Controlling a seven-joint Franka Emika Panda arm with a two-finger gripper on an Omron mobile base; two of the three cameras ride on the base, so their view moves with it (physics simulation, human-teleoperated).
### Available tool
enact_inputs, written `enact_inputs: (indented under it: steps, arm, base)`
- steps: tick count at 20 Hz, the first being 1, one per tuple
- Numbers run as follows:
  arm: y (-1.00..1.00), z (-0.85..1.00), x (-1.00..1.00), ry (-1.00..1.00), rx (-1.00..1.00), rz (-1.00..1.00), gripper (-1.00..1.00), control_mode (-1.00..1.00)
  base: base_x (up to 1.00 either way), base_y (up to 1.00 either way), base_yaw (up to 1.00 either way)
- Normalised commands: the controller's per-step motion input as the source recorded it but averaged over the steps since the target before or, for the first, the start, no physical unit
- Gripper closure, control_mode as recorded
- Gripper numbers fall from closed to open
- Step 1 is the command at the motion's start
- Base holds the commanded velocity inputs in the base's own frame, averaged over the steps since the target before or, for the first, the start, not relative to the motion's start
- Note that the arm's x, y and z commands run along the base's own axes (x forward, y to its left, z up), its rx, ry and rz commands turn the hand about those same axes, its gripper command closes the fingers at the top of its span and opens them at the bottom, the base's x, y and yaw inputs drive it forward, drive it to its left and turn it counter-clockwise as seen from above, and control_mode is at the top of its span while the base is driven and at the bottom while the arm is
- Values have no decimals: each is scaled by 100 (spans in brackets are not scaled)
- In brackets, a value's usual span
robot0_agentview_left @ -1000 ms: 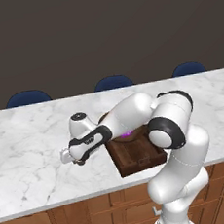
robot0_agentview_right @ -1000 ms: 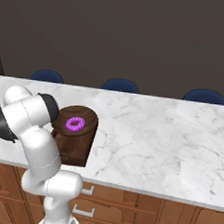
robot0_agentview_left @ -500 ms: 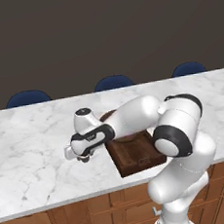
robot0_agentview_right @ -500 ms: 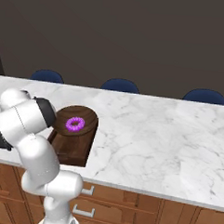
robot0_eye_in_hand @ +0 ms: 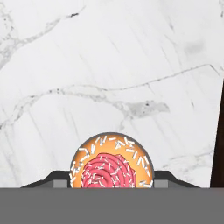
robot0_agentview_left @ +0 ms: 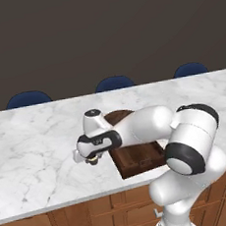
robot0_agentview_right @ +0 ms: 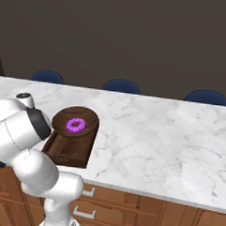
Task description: Place the bowl with donut and the cupcake onto the tray.
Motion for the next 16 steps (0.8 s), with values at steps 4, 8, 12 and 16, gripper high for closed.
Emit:
enact_inputs:
  steps: [4,8,12,16]
  arm:
    - [-20,7,-21,0,0,0,100,-100]
    - [-22,16,-15,0,0,0,100,-100]
    - [-24,19,-3,0,0,0,100,-100]
    - [-25,11,0,0,0,0,100,-100]
  base:
    - [0,0,0]
    - [0,0,0]
    - [0,0,0]
    - [0,0,0]
